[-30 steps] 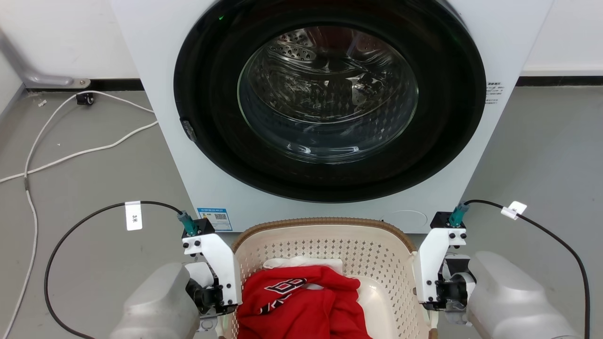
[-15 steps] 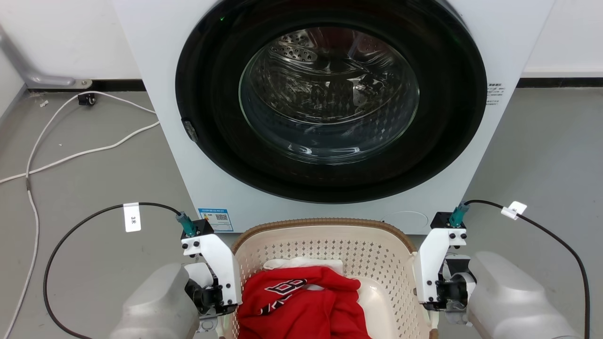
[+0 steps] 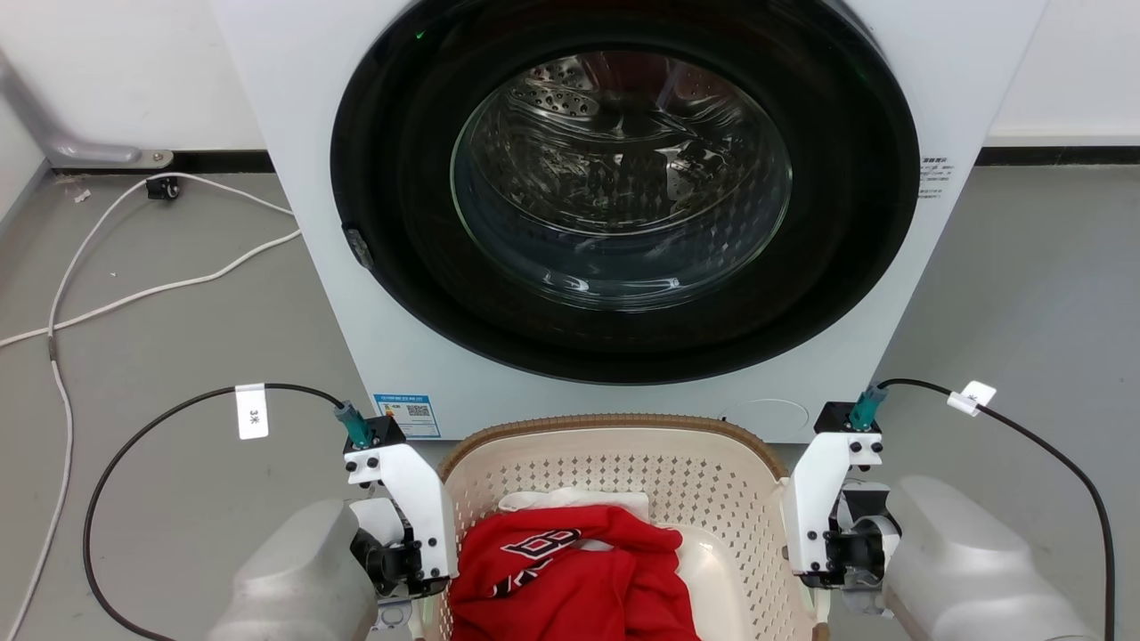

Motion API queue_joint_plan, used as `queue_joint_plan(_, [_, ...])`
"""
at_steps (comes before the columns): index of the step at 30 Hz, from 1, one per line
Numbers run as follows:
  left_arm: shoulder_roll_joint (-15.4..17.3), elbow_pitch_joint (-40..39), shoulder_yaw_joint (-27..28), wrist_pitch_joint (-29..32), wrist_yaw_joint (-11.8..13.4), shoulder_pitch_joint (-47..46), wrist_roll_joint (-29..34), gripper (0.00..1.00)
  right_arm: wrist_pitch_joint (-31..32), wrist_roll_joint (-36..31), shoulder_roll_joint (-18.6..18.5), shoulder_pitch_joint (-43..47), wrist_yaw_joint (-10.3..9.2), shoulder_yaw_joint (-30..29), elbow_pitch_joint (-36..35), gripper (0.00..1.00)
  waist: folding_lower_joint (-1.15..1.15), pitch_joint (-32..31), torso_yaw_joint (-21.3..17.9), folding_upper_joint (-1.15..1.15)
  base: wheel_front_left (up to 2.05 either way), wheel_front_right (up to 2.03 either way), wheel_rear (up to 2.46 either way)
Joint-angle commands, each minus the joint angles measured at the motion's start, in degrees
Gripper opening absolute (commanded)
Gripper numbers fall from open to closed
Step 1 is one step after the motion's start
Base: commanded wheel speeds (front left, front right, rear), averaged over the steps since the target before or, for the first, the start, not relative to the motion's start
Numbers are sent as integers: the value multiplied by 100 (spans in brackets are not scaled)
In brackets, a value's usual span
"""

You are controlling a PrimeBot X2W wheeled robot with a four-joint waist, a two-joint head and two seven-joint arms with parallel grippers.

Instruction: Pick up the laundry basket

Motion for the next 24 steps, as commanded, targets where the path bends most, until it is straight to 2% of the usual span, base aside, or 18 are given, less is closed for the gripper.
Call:
queue_joint_plan(1, [-275, -134, -11, -18, -93, -49, -100, 0, -12, 30, 290, 16, 97, -28, -130, 0, 0, 2, -1, 0, 0, 0, 0])
queue_joint_plan(24, [-252, -132, -164, -57, -94, -59, -204, 0, -85, 26, 288, 42, 98, -53, -130, 0, 0, 16, 2, 0, 0, 0, 0])
